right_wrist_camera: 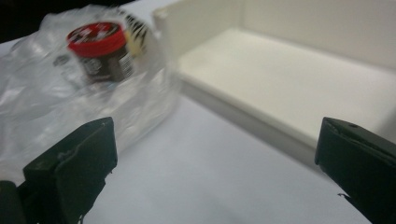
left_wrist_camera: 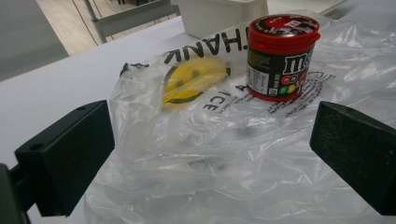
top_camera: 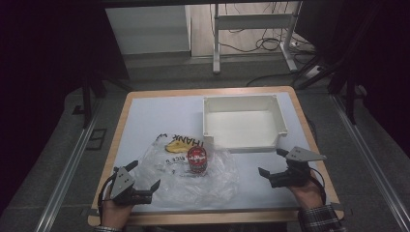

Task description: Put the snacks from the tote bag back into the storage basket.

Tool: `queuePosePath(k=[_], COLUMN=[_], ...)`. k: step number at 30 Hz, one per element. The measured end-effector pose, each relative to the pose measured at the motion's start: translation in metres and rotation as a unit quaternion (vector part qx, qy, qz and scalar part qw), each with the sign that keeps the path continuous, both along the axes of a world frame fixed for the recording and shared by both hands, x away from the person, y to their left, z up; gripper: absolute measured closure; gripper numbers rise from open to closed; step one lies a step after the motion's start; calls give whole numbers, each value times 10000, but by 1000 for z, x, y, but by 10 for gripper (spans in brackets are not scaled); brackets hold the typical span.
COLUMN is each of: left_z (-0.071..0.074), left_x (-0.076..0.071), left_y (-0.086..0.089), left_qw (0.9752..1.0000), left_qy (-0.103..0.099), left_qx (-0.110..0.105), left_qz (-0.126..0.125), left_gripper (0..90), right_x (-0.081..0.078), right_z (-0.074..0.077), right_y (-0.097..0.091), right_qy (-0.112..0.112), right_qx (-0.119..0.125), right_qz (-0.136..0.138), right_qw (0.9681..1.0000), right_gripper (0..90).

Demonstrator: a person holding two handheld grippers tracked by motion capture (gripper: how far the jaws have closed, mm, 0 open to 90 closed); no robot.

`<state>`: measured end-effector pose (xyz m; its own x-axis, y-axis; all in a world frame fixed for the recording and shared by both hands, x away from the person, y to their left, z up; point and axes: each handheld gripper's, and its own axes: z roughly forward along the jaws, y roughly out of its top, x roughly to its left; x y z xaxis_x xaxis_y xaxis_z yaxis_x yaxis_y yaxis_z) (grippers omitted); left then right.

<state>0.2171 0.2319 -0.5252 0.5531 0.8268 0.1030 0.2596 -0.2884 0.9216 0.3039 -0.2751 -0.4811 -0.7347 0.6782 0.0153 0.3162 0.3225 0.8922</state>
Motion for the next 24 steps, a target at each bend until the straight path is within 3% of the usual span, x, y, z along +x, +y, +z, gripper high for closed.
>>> queuePosePath(k=[3, 6, 17, 24], left_z=[-1, -1, -2, -1], left_x=[1, 1, 1, 1], left_y=[1, 2, 4, 3], left_qw=[10000, 10000, 9998, 9996], left_qy=[48, 71, -41, -42], left_qx=[-19, -34, -189, -291], left_qz=[13, 43, 26, -54], left_gripper=[0, 0, 4, 4], right_x=[4, 5, 8, 8], right_z=[-1, -3, -3, -4], right_y=[-5, -4, -8, -7], right_qy=[-50, -145, -86, -82], right_qx=[135, -39, 137, 110], right_qz=[215, 423, 476, 571], right_qw=[9997, 9990, 9987, 9983], right_gripper=[0, 0, 0, 0])
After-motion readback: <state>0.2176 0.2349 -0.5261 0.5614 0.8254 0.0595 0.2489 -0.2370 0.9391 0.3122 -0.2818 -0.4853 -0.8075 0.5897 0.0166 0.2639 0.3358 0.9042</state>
